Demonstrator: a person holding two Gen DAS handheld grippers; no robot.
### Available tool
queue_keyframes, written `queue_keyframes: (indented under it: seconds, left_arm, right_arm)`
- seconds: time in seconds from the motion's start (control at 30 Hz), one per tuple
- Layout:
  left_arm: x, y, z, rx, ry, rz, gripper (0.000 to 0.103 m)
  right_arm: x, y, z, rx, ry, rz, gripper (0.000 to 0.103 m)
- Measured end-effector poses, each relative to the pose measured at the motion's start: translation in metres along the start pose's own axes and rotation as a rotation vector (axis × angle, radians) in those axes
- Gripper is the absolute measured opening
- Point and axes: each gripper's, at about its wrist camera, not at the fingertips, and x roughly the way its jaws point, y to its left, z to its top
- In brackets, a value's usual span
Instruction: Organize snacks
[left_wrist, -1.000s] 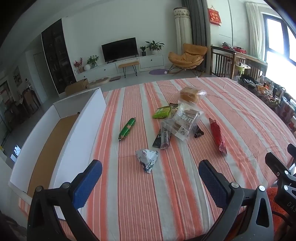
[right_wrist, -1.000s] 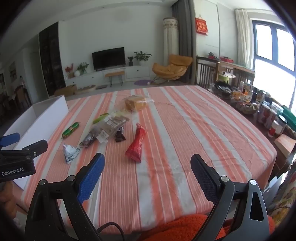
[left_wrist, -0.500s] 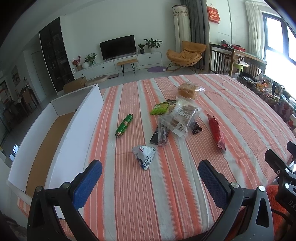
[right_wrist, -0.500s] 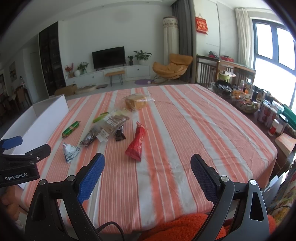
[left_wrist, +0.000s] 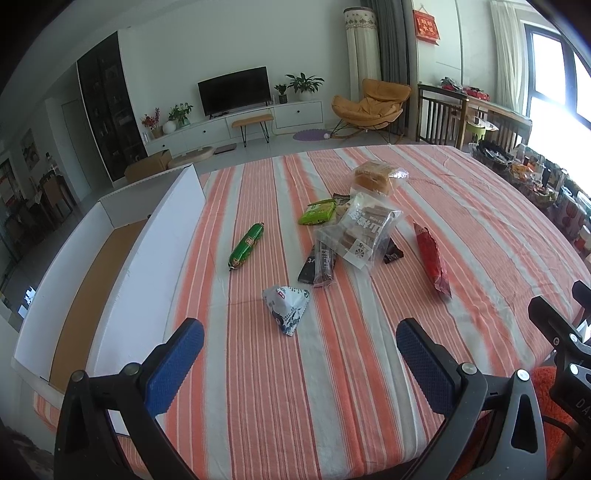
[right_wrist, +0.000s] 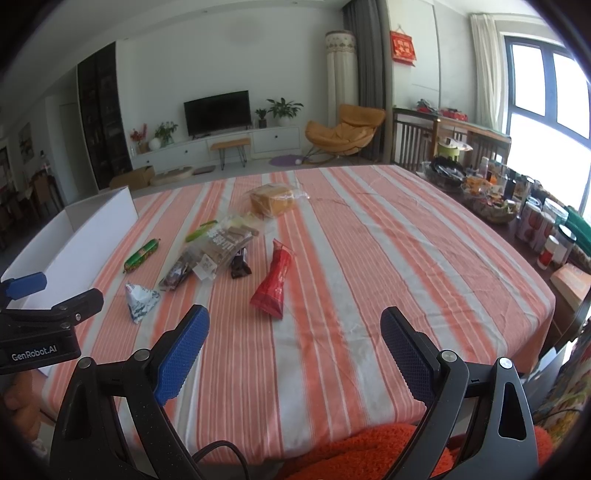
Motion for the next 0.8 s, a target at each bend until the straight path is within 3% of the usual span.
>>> queue_keyframes:
  seconds: [0.8]
  left_arm:
    - [0.0056,0.0057,-0.0039,-0.019,0.013,0.007,0.103]
  right_arm:
    - [0.0003,-0.0003,0.0001,0.001,0.001,0.0,0.096]
